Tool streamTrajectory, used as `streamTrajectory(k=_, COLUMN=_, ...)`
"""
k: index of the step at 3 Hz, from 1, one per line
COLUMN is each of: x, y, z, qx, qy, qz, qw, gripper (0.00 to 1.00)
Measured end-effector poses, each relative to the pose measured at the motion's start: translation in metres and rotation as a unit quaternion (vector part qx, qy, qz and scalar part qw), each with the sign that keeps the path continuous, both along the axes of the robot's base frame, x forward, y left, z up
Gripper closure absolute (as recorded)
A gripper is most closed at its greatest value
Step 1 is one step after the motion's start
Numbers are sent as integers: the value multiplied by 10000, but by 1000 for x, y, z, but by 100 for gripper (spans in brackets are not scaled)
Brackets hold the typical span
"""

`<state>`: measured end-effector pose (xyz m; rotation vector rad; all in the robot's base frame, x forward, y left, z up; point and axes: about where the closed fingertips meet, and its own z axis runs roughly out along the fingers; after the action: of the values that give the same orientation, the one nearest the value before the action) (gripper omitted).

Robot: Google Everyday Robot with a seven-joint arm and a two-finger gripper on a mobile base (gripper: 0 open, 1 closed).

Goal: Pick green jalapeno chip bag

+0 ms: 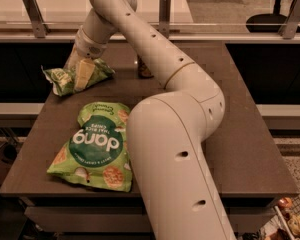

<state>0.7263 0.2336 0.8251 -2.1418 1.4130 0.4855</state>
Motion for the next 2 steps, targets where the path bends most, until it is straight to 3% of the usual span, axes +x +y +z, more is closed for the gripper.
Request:
streamTrajectory(k=1, x=0, y=0, z=3, qx=0, qy=0, qz=0, qw=10000, gripper=87)
streamTrajectory(k=2, x=0, y=0, z=4, qx=0, qy=1, qz=1, qw=10000, gripper=100)
